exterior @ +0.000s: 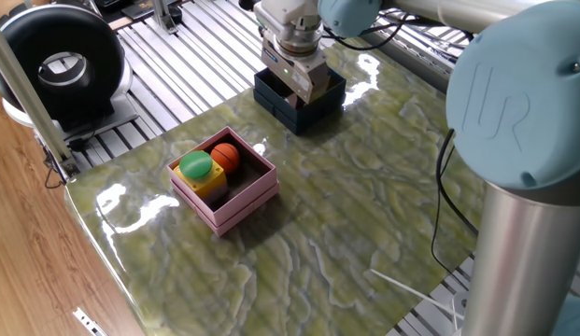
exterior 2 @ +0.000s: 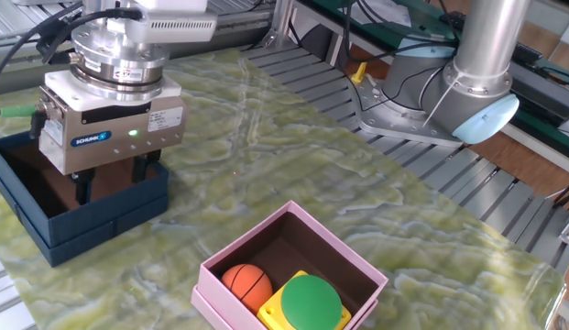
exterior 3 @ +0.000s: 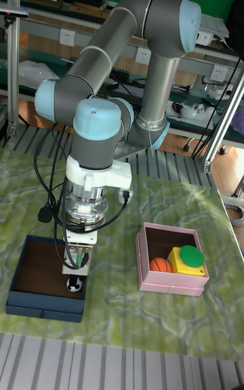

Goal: Move an object from one box to another

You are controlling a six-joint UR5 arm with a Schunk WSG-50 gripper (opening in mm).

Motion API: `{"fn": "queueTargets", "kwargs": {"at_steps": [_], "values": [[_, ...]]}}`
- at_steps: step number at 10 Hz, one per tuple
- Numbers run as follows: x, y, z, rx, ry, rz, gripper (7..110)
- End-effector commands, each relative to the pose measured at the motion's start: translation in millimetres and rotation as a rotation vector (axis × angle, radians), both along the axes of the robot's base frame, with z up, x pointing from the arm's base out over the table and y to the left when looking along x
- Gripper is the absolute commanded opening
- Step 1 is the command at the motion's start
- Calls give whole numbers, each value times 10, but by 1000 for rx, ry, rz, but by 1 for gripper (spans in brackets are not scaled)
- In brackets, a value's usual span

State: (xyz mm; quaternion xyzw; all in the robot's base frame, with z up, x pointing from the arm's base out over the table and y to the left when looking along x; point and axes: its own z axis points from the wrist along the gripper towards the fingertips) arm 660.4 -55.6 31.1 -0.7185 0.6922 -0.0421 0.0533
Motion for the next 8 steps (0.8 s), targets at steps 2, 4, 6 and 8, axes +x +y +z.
{"fn": "queueTargets", "kwargs": {"at_steps": [2, 4, 6, 8], "values": [[-1, 51, -19, 11, 7, -21, 66], [-30, 61, -30, 14, 18, -32, 66], [-39, 62, -38, 13, 22, -37, 66], [-33, 46, -49, 8, 20, -42, 66]]}}
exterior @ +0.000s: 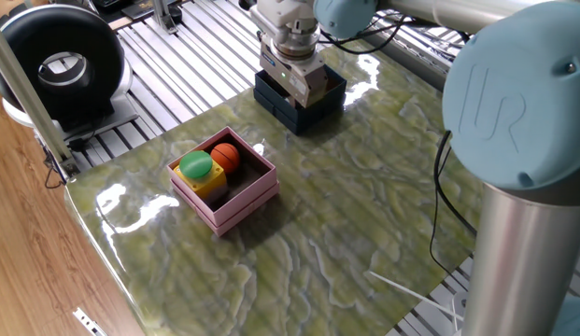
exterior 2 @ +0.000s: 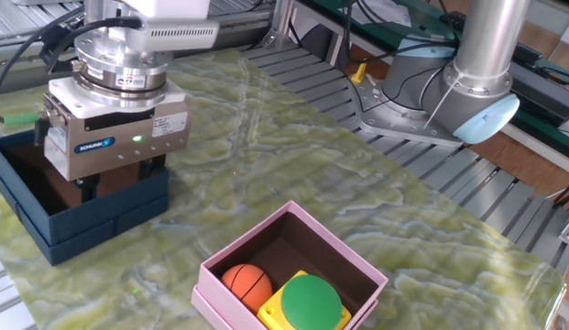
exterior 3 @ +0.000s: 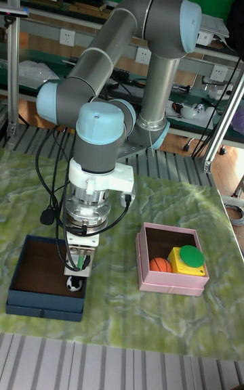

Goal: Move an object from one box to another

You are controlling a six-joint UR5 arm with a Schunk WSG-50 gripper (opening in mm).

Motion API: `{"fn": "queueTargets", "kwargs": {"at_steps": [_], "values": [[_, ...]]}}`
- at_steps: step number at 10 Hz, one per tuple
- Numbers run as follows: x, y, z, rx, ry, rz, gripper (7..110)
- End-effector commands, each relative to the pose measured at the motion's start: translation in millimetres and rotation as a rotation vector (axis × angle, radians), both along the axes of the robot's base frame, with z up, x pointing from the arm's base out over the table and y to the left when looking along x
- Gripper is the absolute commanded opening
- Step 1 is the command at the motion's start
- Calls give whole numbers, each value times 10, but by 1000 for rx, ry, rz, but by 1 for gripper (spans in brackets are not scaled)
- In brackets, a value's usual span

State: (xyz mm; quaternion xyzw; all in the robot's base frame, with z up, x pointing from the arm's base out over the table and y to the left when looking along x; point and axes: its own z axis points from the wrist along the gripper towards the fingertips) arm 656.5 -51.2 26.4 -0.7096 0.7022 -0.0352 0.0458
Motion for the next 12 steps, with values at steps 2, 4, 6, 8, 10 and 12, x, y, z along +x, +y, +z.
{"fn": "queueTargets", "kwargs": {"at_steps": [2, 4, 6, 8, 10, 12], "values": [[13, 8, -31, 11, -2, -21, 66], [16, 28, -81, 21, 0, -26, 66], [20, 17, -82, 16, -2, -24, 66], [13, 20, -85, 17, 1, -30, 66], [7, 31, -93, 21, 4, -32, 66], [10, 30, -102, 21, 4, -32, 66]]}}
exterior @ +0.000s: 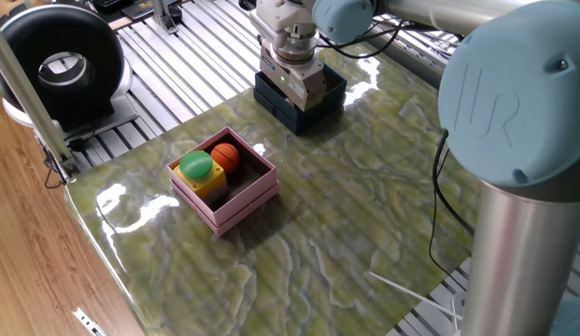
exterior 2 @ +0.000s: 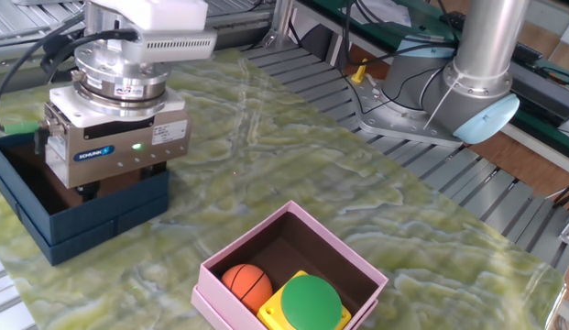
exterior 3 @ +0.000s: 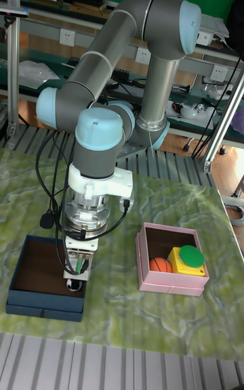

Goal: Move an object from one box to another

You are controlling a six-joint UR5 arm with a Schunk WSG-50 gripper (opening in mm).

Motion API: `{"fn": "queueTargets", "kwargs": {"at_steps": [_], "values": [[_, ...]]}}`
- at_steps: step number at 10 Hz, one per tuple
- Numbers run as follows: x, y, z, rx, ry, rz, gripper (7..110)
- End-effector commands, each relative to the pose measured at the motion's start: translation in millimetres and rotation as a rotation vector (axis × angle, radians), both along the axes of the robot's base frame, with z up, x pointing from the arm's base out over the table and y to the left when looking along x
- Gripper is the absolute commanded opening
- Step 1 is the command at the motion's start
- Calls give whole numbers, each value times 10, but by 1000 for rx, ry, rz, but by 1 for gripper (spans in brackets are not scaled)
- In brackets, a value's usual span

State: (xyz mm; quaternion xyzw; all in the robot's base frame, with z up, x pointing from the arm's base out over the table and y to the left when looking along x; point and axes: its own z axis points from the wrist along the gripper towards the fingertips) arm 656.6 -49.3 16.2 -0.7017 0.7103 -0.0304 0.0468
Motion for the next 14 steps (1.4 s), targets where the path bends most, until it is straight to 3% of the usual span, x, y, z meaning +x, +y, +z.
{"fn": "queueTargets", "kwargs": {"at_steps": [1, 2, 3, 13, 14], "values": [[8, 9, 0, 12, -1, -10, 66], [-4, 8, 2, 14, 3, -11, 66], [-5, 0, 4, 12, 3, -13, 44], [15, -2, -6, 18, -4, -68, 44], [7, -1, -19, 19, 0, -64, 7]]}}
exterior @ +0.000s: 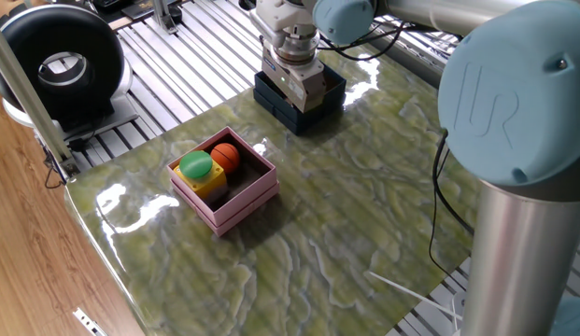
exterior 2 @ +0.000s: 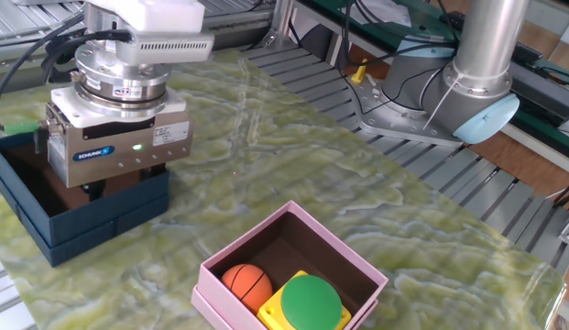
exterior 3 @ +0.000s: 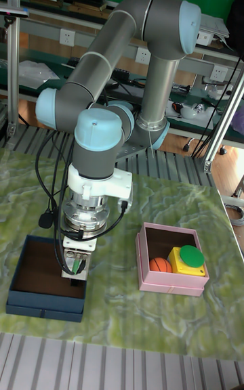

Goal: Move an object from one box to another

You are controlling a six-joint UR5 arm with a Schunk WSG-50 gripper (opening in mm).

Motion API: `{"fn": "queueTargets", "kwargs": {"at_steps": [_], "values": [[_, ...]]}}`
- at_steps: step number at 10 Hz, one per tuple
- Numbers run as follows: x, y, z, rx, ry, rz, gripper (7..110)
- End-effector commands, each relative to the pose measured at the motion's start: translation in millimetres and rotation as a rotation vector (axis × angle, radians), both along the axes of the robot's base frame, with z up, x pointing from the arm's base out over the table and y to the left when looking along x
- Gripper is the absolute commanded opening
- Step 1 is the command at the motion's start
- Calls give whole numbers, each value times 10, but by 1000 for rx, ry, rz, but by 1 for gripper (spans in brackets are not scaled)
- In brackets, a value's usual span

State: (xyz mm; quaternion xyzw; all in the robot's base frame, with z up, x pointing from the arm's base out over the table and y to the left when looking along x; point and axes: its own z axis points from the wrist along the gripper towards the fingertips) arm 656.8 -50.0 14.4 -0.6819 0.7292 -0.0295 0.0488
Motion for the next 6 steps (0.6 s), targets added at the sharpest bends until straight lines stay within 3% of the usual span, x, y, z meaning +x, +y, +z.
{"fn": "queueTargets", "kwargs": {"at_steps": [1, 6], "values": [[-14, 16, -28, 17, 10, -7, 7], [-119, -34, -55, 12, 52, -21, 7]]}}
